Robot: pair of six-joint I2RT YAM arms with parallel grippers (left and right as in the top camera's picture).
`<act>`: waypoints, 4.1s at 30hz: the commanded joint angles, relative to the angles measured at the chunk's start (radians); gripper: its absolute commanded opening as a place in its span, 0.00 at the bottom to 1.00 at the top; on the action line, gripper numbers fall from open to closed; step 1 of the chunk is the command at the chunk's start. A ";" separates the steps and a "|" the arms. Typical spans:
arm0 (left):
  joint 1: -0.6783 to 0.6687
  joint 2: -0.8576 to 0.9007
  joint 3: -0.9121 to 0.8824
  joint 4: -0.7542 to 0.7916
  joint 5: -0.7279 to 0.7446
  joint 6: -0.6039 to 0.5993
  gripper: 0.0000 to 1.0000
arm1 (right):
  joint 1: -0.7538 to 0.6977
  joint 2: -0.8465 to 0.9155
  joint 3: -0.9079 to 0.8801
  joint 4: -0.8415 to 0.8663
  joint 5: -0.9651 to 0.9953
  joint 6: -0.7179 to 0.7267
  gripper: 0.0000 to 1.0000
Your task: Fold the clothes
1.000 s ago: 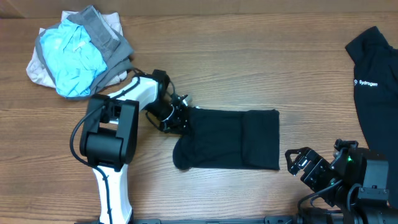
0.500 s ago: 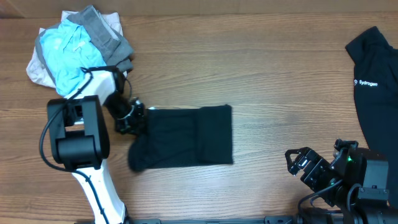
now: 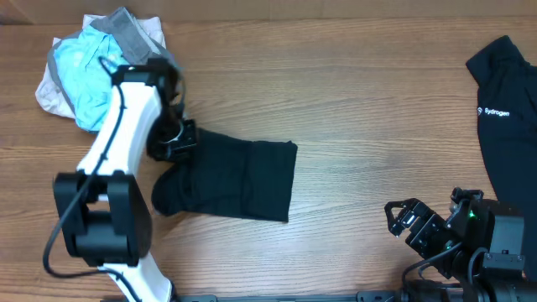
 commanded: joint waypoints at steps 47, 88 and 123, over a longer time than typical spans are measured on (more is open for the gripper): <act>-0.570 -0.006 0.006 0.288 0.000 -0.191 0.17 | 0.000 -0.005 0.007 0.004 -0.004 0.001 1.00; -0.515 0.090 0.243 0.189 0.060 -0.011 0.68 | 0.000 -0.005 0.007 0.004 -0.004 0.001 1.00; -0.689 0.215 0.333 0.107 0.224 -0.062 0.31 | 0.000 -0.005 0.007 0.005 -0.004 0.001 1.00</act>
